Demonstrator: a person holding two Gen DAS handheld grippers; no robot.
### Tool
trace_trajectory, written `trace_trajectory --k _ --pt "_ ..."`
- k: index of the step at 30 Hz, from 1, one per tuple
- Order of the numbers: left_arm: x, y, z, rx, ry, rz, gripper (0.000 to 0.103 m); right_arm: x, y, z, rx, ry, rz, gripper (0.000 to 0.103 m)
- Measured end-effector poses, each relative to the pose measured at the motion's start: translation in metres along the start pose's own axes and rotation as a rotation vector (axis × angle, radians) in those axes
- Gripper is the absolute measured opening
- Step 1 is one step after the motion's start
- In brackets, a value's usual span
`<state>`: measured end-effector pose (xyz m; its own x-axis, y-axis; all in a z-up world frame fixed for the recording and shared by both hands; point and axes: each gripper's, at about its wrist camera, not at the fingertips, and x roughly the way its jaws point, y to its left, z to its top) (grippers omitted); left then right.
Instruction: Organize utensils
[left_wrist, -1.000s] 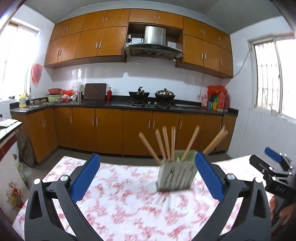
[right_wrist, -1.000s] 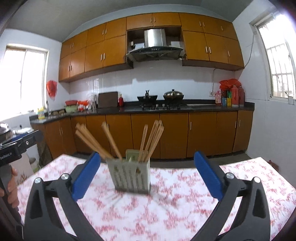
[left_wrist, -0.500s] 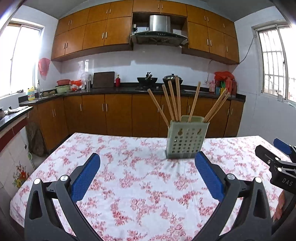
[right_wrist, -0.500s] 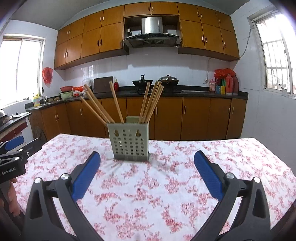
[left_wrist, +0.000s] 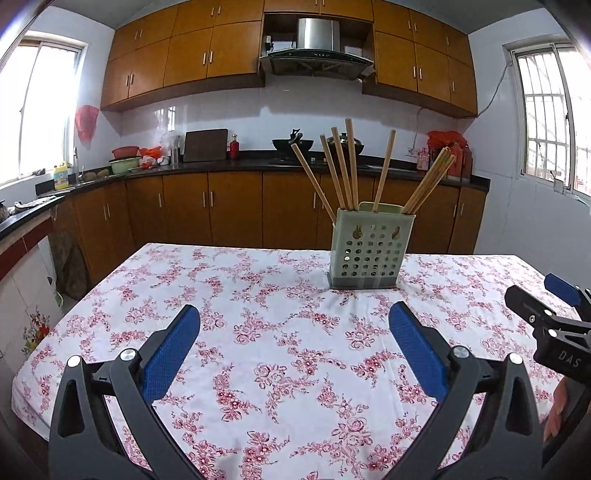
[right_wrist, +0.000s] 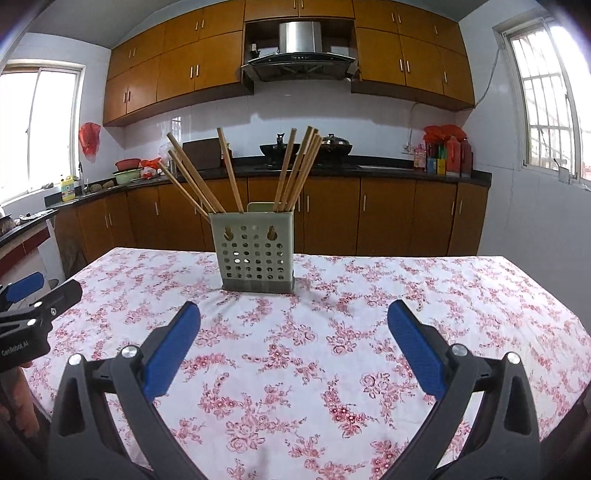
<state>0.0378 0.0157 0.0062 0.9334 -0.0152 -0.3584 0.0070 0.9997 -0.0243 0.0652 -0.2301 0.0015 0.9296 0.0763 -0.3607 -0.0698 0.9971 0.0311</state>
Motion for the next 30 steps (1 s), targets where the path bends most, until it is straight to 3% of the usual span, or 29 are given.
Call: trace_trajectory --k 30 --pt "0.003 -0.0011 -0.0056 -0.018 0.027 -0.011 0.101 0.0033 -0.0045 -0.0093 0.015 0.026 -0.003 0.099"
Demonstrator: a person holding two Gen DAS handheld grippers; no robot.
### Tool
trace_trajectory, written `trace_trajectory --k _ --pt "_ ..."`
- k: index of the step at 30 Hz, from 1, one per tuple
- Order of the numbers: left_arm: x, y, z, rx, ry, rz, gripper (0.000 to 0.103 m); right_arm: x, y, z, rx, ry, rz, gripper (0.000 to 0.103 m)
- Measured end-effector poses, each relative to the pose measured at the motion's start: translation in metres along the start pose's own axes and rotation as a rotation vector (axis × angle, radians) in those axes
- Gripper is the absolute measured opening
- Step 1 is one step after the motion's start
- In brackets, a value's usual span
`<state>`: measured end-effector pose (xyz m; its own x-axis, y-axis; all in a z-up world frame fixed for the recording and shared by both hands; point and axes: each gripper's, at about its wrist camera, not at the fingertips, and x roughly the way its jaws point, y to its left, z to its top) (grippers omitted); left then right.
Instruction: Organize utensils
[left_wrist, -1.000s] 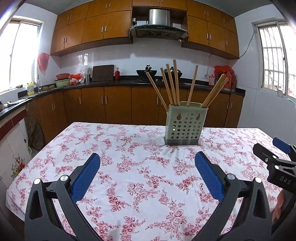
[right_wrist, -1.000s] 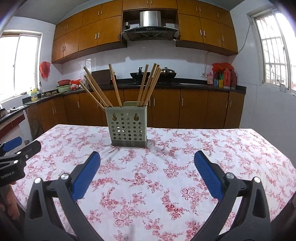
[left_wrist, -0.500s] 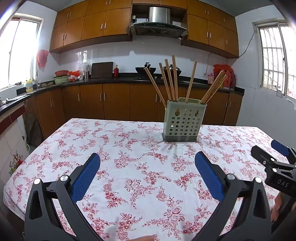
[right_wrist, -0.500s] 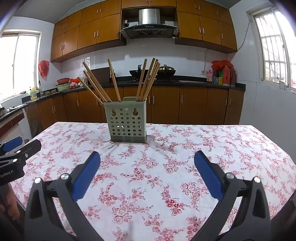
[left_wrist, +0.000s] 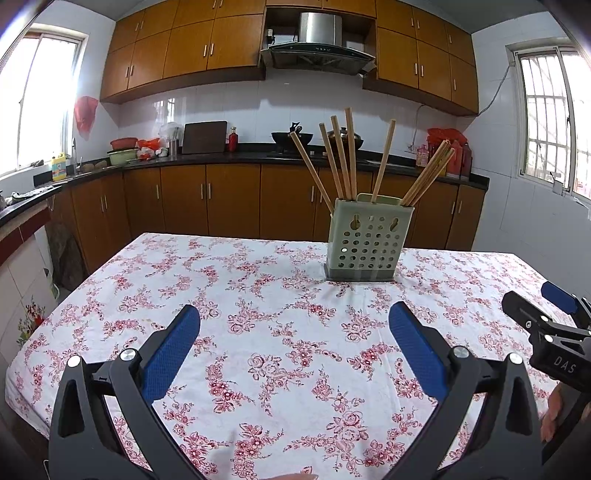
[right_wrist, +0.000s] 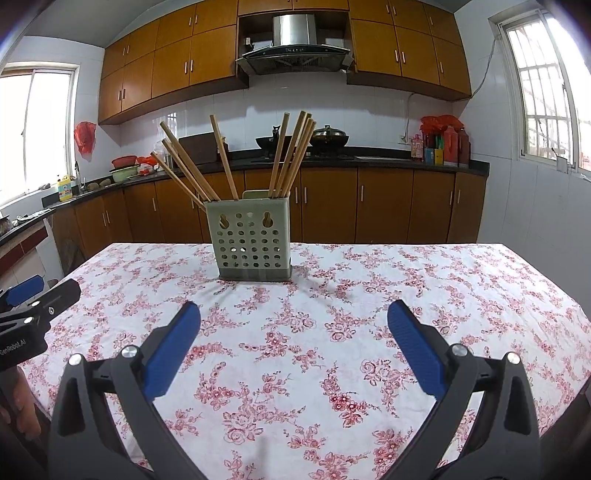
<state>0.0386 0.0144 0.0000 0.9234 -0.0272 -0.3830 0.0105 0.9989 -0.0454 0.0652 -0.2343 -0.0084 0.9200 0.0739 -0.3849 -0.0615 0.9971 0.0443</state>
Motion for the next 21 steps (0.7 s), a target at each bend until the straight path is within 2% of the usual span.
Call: trace_trajectory --k 21 --pt "0.0005 -0.0049 0.0015 -0.003 -0.002 -0.002 0.101 0.0001 -0.0007 0.0011 0.002 0.002 -0.003 0.099"
